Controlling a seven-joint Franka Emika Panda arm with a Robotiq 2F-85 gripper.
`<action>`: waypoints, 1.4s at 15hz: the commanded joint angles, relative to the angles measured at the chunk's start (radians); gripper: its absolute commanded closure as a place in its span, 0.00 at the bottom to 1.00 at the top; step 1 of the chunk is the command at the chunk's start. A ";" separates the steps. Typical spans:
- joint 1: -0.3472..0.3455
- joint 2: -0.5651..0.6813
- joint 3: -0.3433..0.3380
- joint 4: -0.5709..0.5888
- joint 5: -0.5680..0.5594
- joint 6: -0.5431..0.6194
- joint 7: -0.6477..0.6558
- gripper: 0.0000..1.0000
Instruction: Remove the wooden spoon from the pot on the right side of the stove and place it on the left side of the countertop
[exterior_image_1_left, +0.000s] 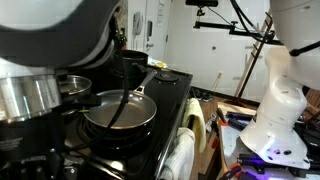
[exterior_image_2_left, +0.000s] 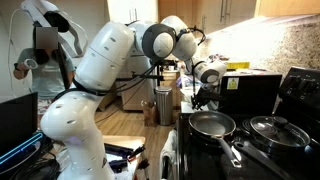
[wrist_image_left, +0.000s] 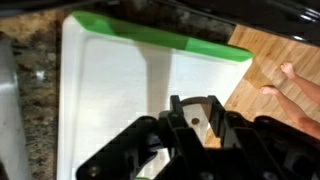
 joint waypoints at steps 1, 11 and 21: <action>0.032 0.026 -0.001 0.057 -0.016 -0.103 0.135 0.93; 0.118 -0.005 -0.035 -0.048 -0.073 0.000 0.577 0.93; 0.155 -0.137 -0.038 -0.164 -0.283 -0.149 0.936 0.93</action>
